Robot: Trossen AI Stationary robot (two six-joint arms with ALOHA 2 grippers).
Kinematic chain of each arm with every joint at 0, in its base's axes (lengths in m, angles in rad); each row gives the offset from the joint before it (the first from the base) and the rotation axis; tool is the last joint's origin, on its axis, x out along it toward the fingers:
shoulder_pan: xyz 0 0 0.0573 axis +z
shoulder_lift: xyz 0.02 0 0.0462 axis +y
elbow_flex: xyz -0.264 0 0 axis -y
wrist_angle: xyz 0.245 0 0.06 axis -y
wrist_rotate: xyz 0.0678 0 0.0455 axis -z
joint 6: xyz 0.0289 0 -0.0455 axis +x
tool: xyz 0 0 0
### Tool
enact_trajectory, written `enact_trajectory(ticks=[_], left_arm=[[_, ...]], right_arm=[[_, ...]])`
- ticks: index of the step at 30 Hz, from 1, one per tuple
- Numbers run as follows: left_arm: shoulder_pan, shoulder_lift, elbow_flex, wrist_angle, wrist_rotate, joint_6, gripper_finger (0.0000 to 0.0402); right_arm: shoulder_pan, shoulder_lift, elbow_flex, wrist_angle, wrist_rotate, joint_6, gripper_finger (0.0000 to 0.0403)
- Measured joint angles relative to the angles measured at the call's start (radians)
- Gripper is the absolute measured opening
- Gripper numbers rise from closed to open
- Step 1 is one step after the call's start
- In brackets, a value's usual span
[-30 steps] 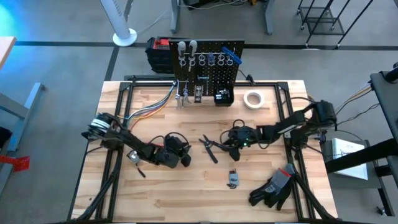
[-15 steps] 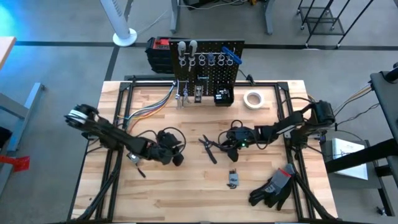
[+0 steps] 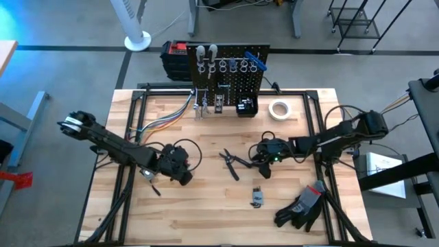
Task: Hang tools onto peg board
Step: Hang the tape measure on peg board
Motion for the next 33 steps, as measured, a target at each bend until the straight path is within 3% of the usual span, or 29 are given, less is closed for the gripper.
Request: enact_trajectory(ticks=[6,13,21,23,25,29,33], left_arm=[[-0.005,0.014,0.038,-0.143,0.264,-0.009,0.0084],[-0.01,0.026,0.082,-0.289,0.328,0.029,0.0084],[-0.01,0.026,0.176,-0.506,0.273,0.064,0.0084],[-0.013,0.026,0.193,-0.539,0.322,-0.012,0.0084],[-0.019,0.026,0.202,-0.583,0.436,-0.148,0.0084],[-0.099,0.026,0.209,-0.619,0.571,-0.313,0.0084],[-0.246,0.039,0.209,-0.621,0.519,-0.15,0.0084]], right_arm=[[0.002,-0.062,-0.038,0.001,0.0,-0.01,0.0112],[0.011,-0.099,-0.059,0.001,0.0,-0.005,0.0112],[0.026,-0.094,-0.059,0.008,-0.005,0.004,0.0105],[0.028,-0.09,-0.059,0.006,-0.01,0.011,0.0107],[0.029,-0.088,-0.06,-0.005,-0.019,0.026,0.011],[0.037,-0.085,-0.059,-0.001,-0.019,0.027,0.0114],[0.037,-0.086,-0.059,0.004,-0.018,0.01,0.0111]])
